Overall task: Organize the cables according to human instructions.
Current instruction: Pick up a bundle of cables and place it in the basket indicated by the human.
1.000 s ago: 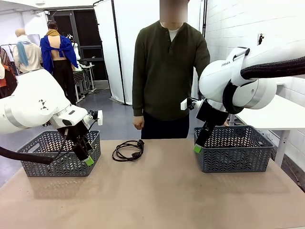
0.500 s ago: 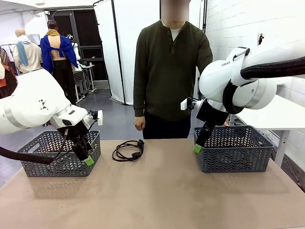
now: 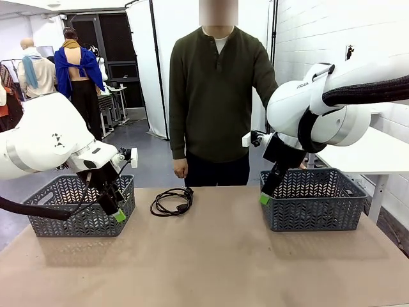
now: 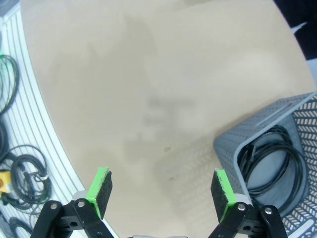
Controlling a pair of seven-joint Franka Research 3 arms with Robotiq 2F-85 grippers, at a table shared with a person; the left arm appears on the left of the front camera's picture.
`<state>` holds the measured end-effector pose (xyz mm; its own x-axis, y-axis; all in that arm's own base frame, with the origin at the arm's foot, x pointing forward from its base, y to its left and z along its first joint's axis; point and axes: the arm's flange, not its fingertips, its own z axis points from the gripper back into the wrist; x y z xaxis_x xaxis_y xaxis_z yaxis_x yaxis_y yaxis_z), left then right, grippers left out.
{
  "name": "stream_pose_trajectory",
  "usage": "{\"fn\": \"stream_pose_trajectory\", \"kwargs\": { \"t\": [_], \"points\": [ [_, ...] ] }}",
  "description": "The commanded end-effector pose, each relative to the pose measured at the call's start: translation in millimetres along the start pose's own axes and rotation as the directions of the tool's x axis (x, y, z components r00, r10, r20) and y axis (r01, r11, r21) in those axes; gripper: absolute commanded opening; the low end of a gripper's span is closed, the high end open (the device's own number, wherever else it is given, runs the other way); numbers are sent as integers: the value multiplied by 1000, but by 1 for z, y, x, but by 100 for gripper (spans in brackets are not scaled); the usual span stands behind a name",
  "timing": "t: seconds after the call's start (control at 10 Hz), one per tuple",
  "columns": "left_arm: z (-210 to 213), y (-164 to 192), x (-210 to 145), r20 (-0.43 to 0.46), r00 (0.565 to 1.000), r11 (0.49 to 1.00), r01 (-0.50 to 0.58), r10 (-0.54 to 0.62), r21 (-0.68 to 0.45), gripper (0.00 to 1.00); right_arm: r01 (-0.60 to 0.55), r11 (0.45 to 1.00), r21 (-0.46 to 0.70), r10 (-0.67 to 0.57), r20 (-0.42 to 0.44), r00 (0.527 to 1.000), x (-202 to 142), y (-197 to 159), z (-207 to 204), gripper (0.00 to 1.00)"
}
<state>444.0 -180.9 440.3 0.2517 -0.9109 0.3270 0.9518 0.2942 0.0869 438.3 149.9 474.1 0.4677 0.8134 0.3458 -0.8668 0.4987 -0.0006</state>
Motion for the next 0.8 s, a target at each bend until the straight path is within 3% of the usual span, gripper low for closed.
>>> {"fn": "stream_pose_trajectory", "kwargs": {
  "t": [0.0,0.4,0.7],
  "points": [
    [2,1,1,-2,1000,1000,2,-2,-3,100,111,994,-4,-111,-22,994,35,-4,-5,100],
    [2,1,1,-2,1000,1000,2,-2,-3,100,253,967,-37,-256,-82,963,108,-21,-25,100],
    [2,1,1,-2,1000,1000,2,-2,-3,100,352,926,-133,-367,-112,923,154,-37,-58,100]
  ]
}}
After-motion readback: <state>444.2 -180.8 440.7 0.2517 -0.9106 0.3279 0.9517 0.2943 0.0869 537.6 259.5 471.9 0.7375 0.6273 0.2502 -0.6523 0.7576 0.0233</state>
